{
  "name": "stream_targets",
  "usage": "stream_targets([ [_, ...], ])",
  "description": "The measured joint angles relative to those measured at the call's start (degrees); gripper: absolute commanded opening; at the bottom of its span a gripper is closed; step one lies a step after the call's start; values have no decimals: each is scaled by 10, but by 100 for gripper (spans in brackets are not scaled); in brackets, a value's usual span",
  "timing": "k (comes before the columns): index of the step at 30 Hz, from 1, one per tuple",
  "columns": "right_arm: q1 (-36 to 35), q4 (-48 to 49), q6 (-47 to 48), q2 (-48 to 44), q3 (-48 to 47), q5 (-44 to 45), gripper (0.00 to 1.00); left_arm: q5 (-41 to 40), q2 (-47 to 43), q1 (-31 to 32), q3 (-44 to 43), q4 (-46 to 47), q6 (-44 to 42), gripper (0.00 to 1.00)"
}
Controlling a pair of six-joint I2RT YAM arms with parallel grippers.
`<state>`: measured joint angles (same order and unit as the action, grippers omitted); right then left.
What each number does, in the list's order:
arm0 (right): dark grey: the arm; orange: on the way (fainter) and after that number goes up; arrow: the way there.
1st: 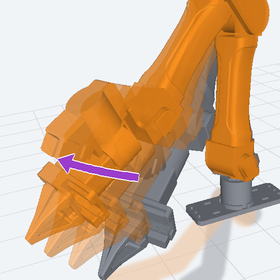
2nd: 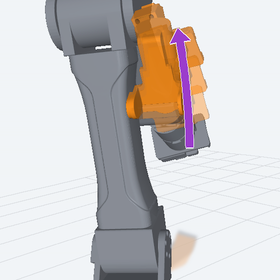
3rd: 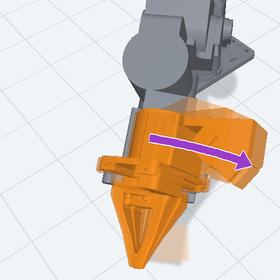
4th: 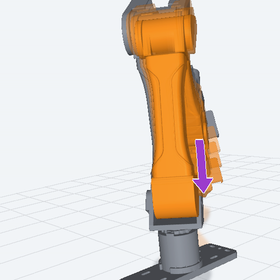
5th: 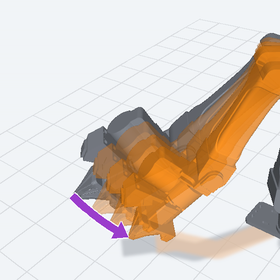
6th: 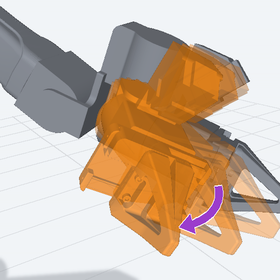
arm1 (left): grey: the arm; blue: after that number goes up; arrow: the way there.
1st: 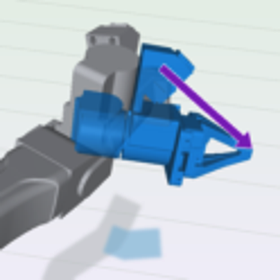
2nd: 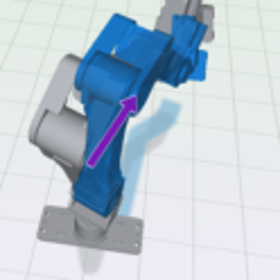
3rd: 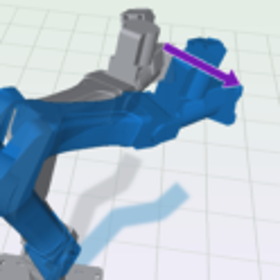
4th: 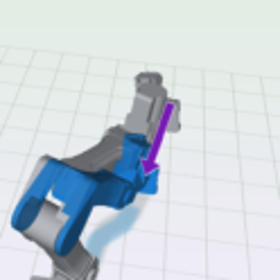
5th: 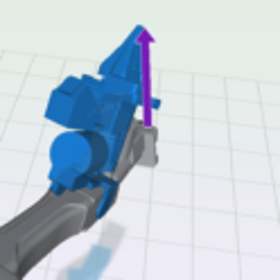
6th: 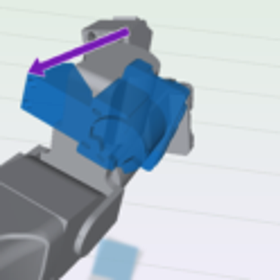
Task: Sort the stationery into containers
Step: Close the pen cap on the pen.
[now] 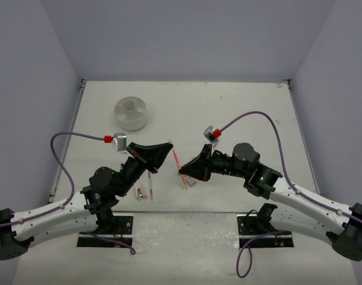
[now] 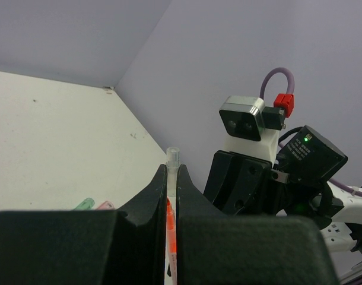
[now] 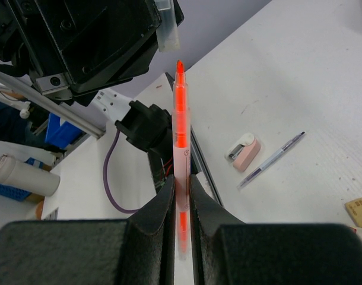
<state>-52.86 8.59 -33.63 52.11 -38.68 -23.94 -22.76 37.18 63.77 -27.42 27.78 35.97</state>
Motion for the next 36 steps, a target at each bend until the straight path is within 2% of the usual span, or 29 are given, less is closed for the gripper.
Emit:
stream_targets([
  [36, 0, 0, 0, -1, 0, 0, 0, 3, -5, 0, 0, -1, 8, 0],
])
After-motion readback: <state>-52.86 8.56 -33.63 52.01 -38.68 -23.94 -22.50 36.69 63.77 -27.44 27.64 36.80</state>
